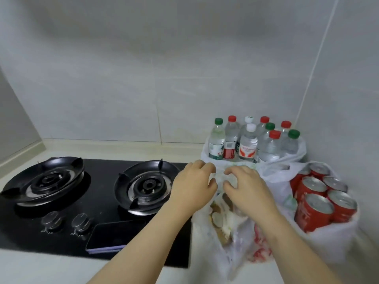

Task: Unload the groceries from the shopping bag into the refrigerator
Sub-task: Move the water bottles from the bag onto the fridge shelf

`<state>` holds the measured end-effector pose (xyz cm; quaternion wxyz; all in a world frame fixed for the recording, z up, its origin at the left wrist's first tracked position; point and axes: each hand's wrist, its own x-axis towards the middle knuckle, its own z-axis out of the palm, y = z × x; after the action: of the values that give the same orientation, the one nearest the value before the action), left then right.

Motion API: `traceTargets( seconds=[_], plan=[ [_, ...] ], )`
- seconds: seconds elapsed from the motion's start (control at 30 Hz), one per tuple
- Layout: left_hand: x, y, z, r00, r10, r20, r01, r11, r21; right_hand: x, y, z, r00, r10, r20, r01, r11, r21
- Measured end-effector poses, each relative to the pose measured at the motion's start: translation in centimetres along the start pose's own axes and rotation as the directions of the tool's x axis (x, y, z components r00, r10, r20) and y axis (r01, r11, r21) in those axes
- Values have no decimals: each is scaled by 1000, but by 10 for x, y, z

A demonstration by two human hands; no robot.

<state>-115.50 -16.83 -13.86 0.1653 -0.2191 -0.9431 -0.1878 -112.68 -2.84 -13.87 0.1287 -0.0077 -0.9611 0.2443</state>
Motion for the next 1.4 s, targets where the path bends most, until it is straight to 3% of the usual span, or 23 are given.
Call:
traceTargets(
  seconds=[0.23, 0.43, 0.57, 0.67, 0.77, 0.93, 1.0, 1.2, 1.3, 1.4],
  plan=[
    [105, 22, 47, 999, -49, 16, 51, 987, -149, 89, 69, -27, 994, 16, -108, -15, 1000, 7],
    [176, 29, 88, 1000, 7, 20, -5, 994, -114, 149, 113, -32, 976, 53, -210, -78, 990, -114],
    [215, 30, 117, 992, 109, 66, -106, 993, -47, 178, 135, -26, 990, 71, -119, -92, 979, -183],
    [227, 34, 131, 976, 98, 194, -102, 995, 11, 187, 148, -17, 994, 46, -100, -66, 976, -209],
    [230, 39, 139, 970, 79, 229, -82, 997, 4, 189, 155, -12, 984, 8, -180, -33, 990, -137],
    [237, 46, 141, 996, 76, 42, -70, 988, -139, 189, 160, -12, 963, 76, -258, -43, 990, 132],
    [239, 50, 140, 999, 37, 35, -28, 975, -219, 191, 163, -12, 961, 104, -258, -53, 979, 198],
    [232, 54, 147, 999, -46, -17, 36, 929, -368, 185, 172, -10, 946, 263, -187, -125, 833, 539],
    [233, 52, 145, 992, -128, 5, 111, 838, -534, 182, 173, -7, 945, 283, -166, -127, 783, 609],
    [231, 45, 147, 986, -148, 77, 166, 823, -543, 184, 172, -7, 947, 296, -129, -144, 744, 653]
  ],
)
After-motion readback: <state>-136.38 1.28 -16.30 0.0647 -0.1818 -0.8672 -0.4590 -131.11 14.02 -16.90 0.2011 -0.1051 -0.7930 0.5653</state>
